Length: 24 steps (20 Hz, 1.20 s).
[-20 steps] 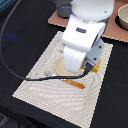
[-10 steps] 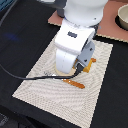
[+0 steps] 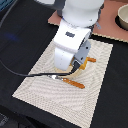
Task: Interact with the objects in diverse but meaningful ways.
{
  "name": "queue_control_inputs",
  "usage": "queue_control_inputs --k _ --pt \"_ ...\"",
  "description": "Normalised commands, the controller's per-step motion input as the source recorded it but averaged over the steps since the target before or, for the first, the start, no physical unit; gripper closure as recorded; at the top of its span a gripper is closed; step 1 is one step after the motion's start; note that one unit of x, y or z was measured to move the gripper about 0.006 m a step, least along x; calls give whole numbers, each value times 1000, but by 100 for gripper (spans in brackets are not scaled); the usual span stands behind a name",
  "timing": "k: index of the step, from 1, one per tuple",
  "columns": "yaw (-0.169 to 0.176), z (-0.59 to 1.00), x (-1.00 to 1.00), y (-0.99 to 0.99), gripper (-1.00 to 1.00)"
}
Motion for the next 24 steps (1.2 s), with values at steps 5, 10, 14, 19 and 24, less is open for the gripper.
queue_control_inputs --k 5,10,14,19,24 --pt "18 -435 -360 138 100" --pt "30 -278 -560 249 100" --pt "27 -1 -841 351 100" --pt "25 -8 -795 314 100" --pt "29 -149 -681 222 100"
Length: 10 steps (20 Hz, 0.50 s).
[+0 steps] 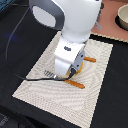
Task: Interact with the objects in diverse but meaningful ways.
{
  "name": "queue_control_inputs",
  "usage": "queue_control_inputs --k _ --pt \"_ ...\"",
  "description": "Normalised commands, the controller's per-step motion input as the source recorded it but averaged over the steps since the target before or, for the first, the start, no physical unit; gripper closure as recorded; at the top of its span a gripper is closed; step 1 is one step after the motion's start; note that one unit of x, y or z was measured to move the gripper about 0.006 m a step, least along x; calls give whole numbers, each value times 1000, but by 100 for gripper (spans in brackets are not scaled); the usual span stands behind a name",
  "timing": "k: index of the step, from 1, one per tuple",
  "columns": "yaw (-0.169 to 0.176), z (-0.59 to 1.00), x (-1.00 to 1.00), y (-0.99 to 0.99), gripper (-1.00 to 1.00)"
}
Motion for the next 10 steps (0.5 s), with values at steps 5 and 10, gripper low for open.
queue_control_inputs --k 5,10 --pt "27 -275 -395 85 100" --pt "29 -291 -188 43 100"
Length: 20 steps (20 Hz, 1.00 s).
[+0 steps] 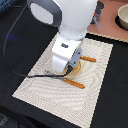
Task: Interact with the objects in diverse but meaningful ways.
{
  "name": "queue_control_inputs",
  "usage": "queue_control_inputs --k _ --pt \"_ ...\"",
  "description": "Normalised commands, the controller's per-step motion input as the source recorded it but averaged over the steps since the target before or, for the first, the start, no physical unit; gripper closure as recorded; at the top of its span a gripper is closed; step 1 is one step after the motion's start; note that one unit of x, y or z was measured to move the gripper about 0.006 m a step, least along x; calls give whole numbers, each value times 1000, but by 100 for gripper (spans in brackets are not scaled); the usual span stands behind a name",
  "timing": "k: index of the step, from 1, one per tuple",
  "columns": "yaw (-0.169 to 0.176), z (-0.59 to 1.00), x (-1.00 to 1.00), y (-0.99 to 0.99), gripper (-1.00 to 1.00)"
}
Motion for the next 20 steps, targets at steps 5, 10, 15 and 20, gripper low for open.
queue_control_inputs --k 5,10,15,20 --pt "19 -225 -122 1 100" --pt "2 -141 -43 0 100" --pt "1 206 -346 53 -100" --pt "0 967 -437 220 -100"
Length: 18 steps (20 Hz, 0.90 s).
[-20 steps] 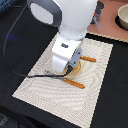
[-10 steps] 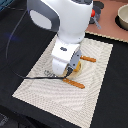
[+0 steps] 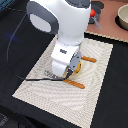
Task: Interact with the objects in diverse but meaningful ways.
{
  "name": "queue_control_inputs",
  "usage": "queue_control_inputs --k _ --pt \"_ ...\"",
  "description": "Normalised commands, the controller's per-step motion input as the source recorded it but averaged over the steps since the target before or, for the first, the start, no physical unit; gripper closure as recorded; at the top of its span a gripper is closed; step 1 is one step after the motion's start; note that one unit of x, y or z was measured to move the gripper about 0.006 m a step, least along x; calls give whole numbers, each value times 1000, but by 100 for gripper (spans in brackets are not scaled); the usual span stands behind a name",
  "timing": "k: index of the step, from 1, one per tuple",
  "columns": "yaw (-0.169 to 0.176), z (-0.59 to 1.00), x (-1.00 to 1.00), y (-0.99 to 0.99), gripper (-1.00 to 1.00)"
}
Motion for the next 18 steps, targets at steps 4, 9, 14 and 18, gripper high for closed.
queue_control_inputs --k 4,9,14,18 --pt "16 984 -369 384 -100" --pt "23 1000 -407 506 -100" --pt "52 626 -609 641 -100" --pt "94 351 -656 589 -100"
